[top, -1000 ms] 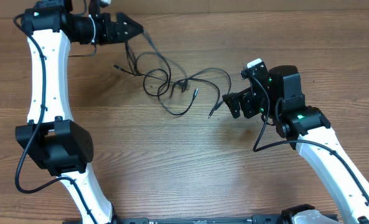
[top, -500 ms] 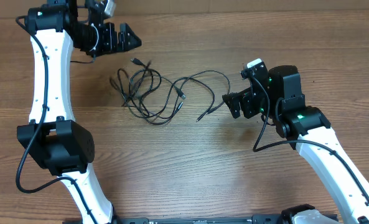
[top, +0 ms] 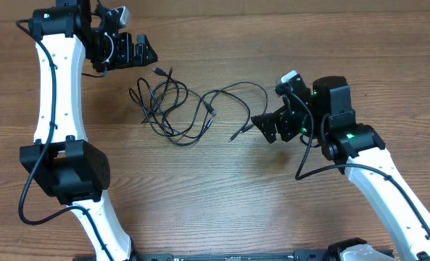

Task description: Untangle cables

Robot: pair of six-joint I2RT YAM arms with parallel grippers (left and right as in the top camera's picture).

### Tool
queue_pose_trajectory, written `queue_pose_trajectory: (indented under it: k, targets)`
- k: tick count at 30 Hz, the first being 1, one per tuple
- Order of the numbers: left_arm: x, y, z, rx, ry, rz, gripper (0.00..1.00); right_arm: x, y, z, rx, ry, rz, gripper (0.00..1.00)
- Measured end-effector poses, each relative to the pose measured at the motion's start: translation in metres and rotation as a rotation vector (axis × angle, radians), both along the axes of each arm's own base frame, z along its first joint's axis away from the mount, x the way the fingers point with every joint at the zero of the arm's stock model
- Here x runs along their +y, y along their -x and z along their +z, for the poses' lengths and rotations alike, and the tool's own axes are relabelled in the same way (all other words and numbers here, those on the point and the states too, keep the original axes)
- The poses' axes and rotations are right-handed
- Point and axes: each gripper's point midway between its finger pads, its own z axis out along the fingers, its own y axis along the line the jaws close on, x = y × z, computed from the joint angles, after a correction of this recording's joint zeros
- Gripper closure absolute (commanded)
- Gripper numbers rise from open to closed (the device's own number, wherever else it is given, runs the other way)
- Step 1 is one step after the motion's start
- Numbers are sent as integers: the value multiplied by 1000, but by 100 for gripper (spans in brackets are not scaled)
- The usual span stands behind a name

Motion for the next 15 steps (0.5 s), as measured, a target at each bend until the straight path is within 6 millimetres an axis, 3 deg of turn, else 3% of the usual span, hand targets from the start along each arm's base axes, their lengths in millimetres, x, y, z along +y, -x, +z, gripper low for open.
queue_pose_trajectory:
  k: [8, 15]
  targets:
    - [9, 0, -4, 9, -49, 25, 0, 26, -2, -8, 2, -77, 128, 0]
    - [11, -1, -5, 7, -65, 31, 0, 74, 0, -16, -38, -129, 270, 0]
